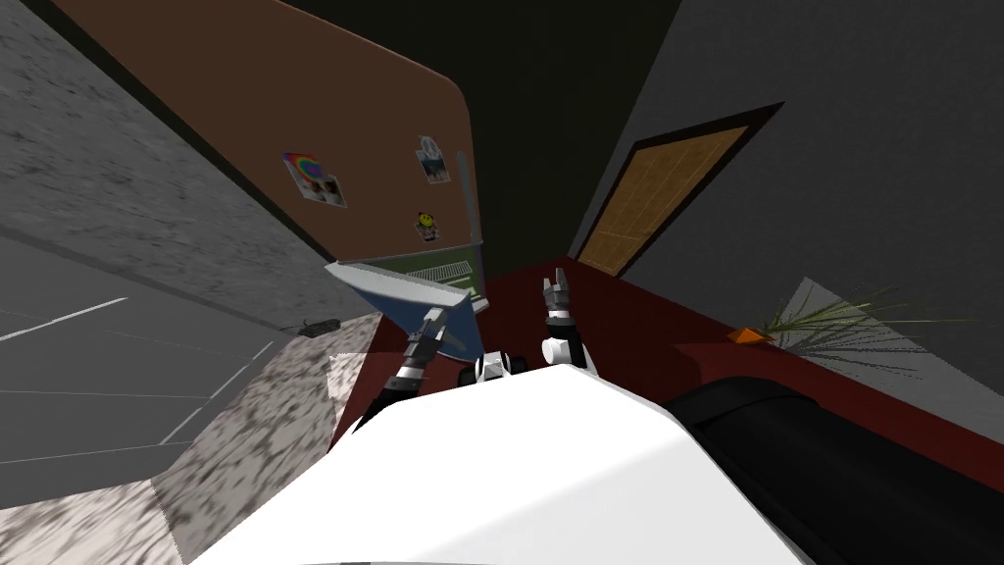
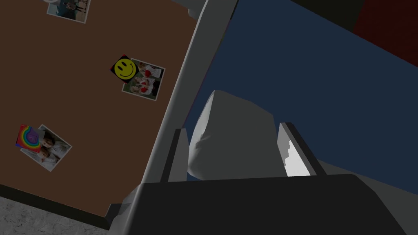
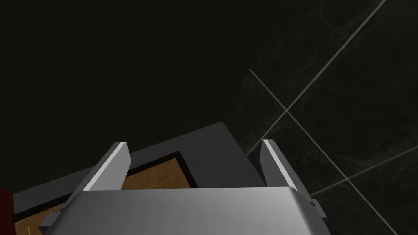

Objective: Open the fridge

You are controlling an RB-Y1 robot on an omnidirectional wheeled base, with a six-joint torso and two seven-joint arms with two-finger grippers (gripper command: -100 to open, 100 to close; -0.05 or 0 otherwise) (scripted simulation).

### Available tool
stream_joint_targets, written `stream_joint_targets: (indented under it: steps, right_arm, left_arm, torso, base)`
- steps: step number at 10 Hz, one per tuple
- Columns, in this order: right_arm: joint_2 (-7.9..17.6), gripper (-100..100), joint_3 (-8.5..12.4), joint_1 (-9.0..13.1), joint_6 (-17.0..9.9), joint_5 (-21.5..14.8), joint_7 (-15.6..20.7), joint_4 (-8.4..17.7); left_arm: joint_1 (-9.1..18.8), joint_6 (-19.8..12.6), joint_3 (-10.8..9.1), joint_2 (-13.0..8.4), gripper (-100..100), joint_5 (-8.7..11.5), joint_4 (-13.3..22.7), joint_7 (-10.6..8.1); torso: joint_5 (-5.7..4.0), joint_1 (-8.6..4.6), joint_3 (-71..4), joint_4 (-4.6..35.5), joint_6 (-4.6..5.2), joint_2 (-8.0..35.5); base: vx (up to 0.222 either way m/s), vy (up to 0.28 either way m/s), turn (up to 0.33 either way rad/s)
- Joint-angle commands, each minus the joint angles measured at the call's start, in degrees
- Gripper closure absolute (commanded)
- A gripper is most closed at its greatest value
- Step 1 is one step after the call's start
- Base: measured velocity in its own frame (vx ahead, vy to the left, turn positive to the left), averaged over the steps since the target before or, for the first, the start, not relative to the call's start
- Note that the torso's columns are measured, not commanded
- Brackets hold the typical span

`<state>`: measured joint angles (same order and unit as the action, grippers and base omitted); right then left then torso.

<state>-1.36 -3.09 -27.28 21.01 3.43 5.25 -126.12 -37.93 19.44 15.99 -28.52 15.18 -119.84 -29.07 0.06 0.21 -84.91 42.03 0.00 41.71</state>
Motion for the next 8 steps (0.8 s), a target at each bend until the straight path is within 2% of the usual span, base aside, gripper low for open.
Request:
stream_joint_targets:
  steps: [1,2,3,8]
  right_arm:
    - [0.01,0,0.00,0.01,0.00,0.00,0.00,0.00]
    - [0.01,0,0.01,0.01,0.00,0.00,0.00,0.01]
    - [0.01,0,0.01,0.01,0.00,0.00,0.00,0.01]
    - [0.00,0,0.00,0.00,0.00,0.00,0.00,0.01]
  left_arm:
    - [-0.19,0.75,1.23,-1.50,100,-0.39,0.00,-0.43]
    - [-0.33,1.32,2.05,-2.56,100,-0.63,-0.12,-0.74]
    - [-0.33,1.32,2.05,-2.56,100,-0.63,-0.12,-0.74]
    - [-0.72,3.01,4.50,-5.76,100,-1.34,-0.49,-1.68]
  torso:
    - [0.11,0.30,0.21,0.05,-0.04,0.29]
    - [0.13,0.61,0.21,0.13,-0.23,0.29]
    - [0.16,0.66,0.13,0.09,-0.21,0.14]
    - [0.12,0.44,0.19,0.05,-0.29,0.25]
  base:
    - [-0.146,0.249,-0.089]
    - [-0.150,0.242,-0.115]
    - [-0.130,0.172,-0.052]
    - [-0.142,0.165,-0.104]
